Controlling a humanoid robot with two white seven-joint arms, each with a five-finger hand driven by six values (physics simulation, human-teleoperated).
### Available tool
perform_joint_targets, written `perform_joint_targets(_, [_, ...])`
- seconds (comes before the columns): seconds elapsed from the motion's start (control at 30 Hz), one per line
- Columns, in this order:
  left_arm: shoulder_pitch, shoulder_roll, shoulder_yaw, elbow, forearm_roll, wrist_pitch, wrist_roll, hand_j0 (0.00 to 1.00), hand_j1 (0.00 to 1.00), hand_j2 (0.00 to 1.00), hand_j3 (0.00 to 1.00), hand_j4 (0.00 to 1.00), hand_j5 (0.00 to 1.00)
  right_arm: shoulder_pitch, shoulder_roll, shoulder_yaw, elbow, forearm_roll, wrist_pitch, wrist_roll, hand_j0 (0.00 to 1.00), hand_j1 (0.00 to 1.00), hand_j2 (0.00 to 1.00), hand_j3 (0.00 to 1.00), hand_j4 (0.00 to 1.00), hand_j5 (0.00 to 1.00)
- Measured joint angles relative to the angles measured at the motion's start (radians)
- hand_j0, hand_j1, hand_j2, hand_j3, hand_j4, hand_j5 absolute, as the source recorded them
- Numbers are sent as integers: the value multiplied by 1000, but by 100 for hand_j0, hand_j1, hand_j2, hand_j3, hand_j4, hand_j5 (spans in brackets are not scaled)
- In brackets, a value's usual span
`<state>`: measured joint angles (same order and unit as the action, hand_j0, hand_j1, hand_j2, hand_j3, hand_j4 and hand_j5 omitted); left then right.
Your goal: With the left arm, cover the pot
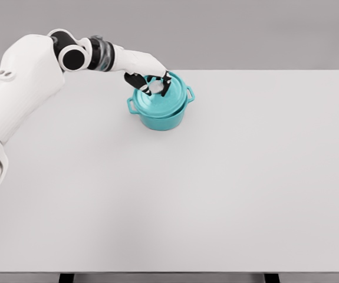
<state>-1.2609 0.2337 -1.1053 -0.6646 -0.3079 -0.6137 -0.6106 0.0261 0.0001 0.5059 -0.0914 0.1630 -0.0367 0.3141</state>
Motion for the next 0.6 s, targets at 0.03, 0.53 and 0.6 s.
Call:
perform_joint_targets(0.03, [0,-1,0,1,0,0,0,40,40,40,40,40,40,-2,0,0,0,0,0,0,100,100,100,100,100,100])
perform_joint_targets(0.53, [3,-17,3,42,-6,0,-1,63,63,63,63,63,63,0,0,0,0,0,0,0,100,100,100,100,100,100])
perform_joint_targets(0.6, [3,-18,3,44,-8,0,-1,68,68,68,68,68,68,0,0,0,0,0,0,0,100,100,100,100,100,100])
